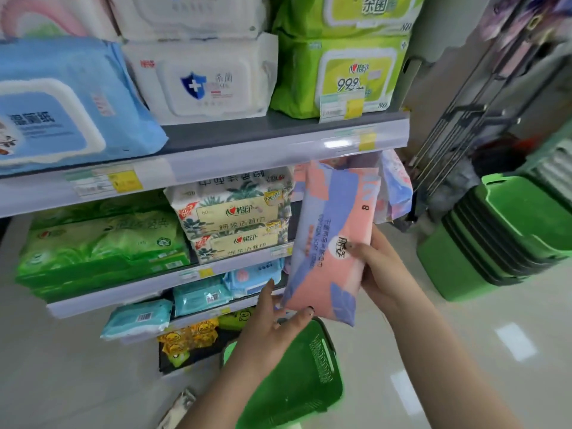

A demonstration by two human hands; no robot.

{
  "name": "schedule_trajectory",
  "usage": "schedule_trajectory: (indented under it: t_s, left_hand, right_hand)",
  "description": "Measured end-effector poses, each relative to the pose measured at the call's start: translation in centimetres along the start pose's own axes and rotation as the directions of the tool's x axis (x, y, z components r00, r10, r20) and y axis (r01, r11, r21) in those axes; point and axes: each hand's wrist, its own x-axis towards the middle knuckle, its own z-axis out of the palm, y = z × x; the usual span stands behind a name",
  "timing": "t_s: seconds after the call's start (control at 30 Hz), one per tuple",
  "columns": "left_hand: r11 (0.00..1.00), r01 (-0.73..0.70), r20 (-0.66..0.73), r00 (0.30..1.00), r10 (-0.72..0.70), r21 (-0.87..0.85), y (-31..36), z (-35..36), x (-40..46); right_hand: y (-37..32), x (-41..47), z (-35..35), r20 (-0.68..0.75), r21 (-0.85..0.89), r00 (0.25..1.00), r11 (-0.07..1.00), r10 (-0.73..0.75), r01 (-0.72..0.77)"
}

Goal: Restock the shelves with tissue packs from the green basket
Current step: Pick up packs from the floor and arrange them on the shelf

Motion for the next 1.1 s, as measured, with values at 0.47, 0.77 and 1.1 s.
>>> schedule_trajectory:
  t_s: [0.47, 0.77, 1.1]
  left_hand:
    - [0.987, 0.157, -0.052, 0.986, -0.159, -0.027, 1.0, 2.1, 3.9]
    - [0.978, 0.180, -0.018, 0.984, -0.179, 0.104, 0.0, 4.2, 3.4]
    - [0.968, 0.174, -0.038, 0.985, -0.170, 0.180, -1.3, 3.6, 2.7]
  right_hand:
    - [0.6, 2.9, -3.8, -0.096, -0.057, 0.995, 0.998, 0.003, -0.008]
    - [-1.0, 5.8, -5.1, -0.115, -0.876, 0.981, 0.482, -0.154, -0.027]
    - [-0.7, 13.7, -3.3, 0.197, -0.940, 0.980, -0.285, -0.006, 0.187]
